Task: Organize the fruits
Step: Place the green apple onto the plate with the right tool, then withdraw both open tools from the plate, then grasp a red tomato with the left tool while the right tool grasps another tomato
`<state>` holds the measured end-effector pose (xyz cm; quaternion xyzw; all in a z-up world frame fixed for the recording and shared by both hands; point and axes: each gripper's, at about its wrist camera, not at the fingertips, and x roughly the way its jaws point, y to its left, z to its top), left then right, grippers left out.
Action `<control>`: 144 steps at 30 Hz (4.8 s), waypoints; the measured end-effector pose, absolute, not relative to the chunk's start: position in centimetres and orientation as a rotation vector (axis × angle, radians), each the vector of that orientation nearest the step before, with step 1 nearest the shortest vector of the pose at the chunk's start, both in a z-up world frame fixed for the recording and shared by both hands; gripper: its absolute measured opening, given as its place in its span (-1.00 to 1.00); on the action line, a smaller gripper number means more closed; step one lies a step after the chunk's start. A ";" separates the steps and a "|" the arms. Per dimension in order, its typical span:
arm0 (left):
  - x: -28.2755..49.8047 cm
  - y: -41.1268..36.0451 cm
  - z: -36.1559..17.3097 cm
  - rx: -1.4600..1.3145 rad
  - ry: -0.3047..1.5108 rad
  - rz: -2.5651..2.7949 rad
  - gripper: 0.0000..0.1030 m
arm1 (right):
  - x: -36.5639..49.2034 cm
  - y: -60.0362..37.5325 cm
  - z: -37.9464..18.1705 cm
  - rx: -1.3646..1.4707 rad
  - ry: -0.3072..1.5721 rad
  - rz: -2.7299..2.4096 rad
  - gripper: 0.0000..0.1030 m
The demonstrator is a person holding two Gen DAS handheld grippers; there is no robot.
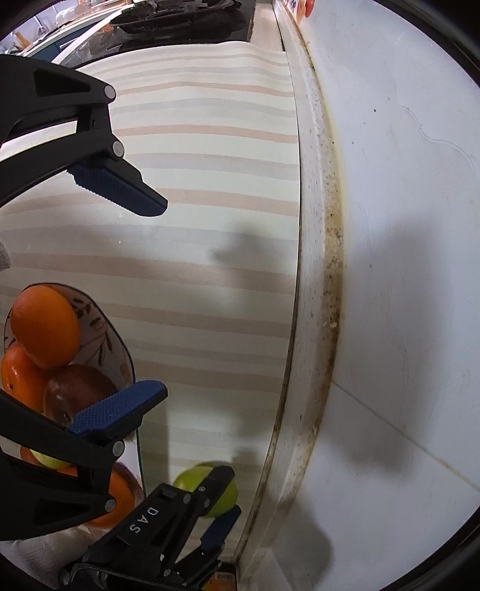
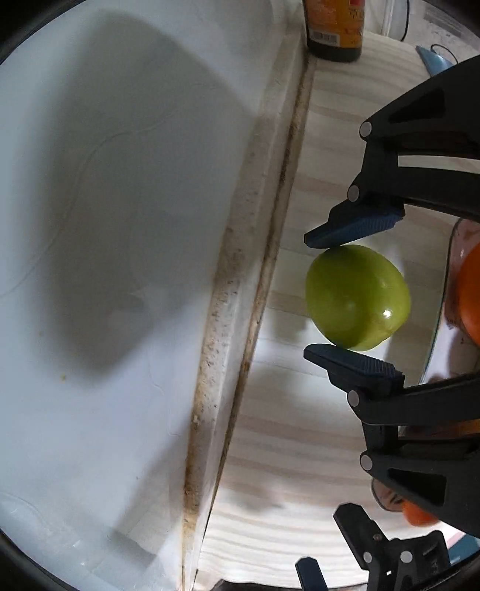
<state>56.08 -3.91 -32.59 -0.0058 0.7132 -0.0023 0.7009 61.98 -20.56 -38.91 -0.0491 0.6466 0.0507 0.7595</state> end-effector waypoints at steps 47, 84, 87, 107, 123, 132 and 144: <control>44.9 -0.2 -27.4 -0.246 1.407 -0.068 1.00 | 45.2 -20.7 -29.0 0.075 1.360 0.468 0.12; 37.1 -1.8 -31.1 -0.146 1.503 -0.070 0.99 | 39.5 -23.8 -36.7 0.526 1.432 0.219 0.24; 36.3 -2.0 -30.0 -0.124 1.475 -0.062 0.99 | 38.7 -23.6 -35.4 0.446 1.415 0.182 0.75; 28.0 -2.3 -16.1 0.012 1.193 -0.072 1.00 | 28.9 -24.0 -20.1 0.072 1.092 -0.049 0.91; 21.8 -2.0 -11.2 0.023 1.091 -0.123 0.99 | 20.4 -22.0 -14.5 0.144 1.007 -0.039 0.91; 22.7 -6.3 -11.9 0.077 1.098 -0.157 1.00 | 19.5 -28.6 -16.8 0.316 1.024 -0.021 0.90; 27.7 -22.1 -21.7 0.237 1.284 -0.283 1.00 | 20.0 -43.1 -31.7 0.457 1.235 -0.137 0.13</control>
